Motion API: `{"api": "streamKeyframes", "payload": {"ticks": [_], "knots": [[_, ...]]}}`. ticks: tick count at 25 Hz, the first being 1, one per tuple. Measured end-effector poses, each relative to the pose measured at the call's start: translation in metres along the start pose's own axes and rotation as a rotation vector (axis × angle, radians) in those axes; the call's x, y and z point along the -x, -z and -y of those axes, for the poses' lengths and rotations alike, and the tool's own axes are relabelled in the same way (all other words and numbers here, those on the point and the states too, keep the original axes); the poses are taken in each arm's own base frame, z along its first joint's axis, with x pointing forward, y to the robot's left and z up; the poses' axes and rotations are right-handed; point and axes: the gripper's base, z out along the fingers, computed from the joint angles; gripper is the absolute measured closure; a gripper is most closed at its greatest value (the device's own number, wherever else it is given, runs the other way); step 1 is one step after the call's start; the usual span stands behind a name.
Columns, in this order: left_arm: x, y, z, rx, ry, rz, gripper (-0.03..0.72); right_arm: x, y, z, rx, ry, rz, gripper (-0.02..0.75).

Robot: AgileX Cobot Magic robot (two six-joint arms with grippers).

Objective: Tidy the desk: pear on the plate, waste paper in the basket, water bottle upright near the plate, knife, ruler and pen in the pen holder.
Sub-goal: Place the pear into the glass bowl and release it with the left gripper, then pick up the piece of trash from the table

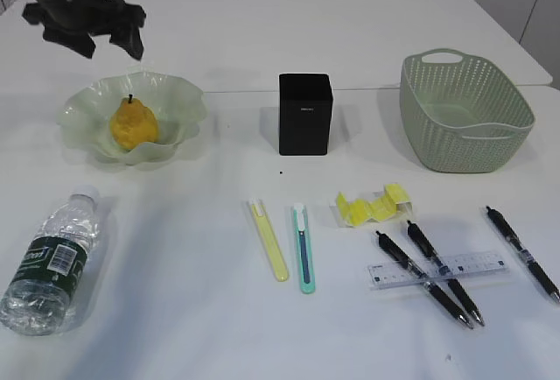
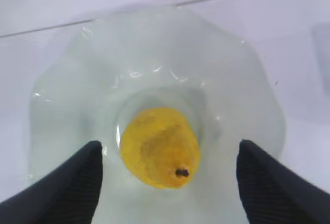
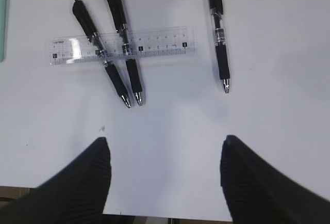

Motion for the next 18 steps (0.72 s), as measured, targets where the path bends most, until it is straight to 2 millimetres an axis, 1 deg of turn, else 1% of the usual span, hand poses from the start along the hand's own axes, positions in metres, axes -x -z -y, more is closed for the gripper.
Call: {"api": "streamKeyframes", "payload": {"ticks": [3,5,9,12,14,16,18], "knots": [[0.007,0.037,0.002,-0.002,-0.006,0.037,0.11,0.0,0.0,0.0,0.0,0.0,0.0,0.244],[0.007,0.061,0.003,0.008,-0.014,0.028,0.11,0.0,0.0,0.0,0.0,0.0,0.0,0.244],[0.0,0.094,0.002,0.029,-0.03,-0.047,0.125,0.0,0.0,0.0,0.0,0.0,0.0,0.244],[-0.007,0.106,0.002,0.034,-0.031,-0.086,0.161,0.0,0.0,0.0,0.0,0.0,0.001,0.244],[-0.013,0.109,0.002,0.037,-0.033,-0.11,0.176,0.0,0.0,0.0,0.0,0.0,0.002,0.244],[-0.022,0.112,0.001,0.04,-0.033,-0.135,0.183,0.0,0.0,0.0,0.0,0.005,0.003,0.244],[-0.037,0.112,0.0,0.045,-0.033,-0.176,0.184,0.0,0.0,0.0,0.0,0.005,0.005,0.244]]}}
